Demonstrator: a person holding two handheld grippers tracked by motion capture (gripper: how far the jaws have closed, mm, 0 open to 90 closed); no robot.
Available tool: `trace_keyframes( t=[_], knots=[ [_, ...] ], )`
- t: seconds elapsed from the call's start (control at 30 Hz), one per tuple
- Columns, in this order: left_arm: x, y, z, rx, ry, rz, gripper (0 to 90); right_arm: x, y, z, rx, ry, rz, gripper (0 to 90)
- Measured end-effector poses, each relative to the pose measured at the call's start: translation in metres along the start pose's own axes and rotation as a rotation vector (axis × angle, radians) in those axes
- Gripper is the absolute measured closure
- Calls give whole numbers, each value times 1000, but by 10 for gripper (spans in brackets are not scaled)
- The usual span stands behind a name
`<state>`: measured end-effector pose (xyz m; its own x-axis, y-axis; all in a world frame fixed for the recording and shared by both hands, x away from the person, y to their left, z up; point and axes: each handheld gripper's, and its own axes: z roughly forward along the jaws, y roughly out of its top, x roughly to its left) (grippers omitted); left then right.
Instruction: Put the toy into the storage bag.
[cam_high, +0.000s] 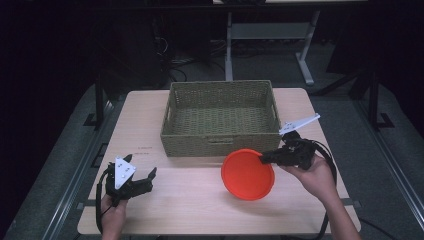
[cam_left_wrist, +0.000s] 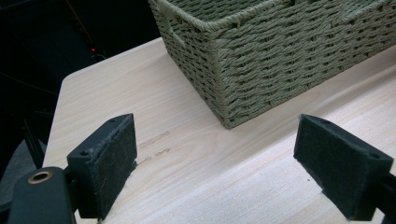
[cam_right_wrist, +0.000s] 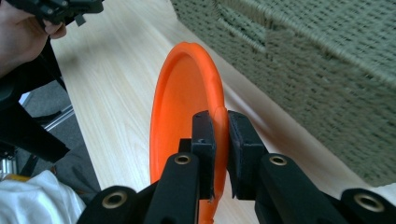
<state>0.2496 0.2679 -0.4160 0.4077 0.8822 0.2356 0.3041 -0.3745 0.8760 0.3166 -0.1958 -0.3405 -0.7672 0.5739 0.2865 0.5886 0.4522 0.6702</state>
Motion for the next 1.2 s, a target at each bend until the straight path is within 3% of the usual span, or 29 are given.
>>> trace_keyframes(
  t=[0.47, 1.2],
  knots=[
    [1, 0, -1, 5, 4, 1, 128, 1, 16, -8, -13, 10, 5, 818],
    [1, 0, -1, 0, 5, -2, 128, 2, 43, -28, -17, -20, 2, 817]
  ],
)
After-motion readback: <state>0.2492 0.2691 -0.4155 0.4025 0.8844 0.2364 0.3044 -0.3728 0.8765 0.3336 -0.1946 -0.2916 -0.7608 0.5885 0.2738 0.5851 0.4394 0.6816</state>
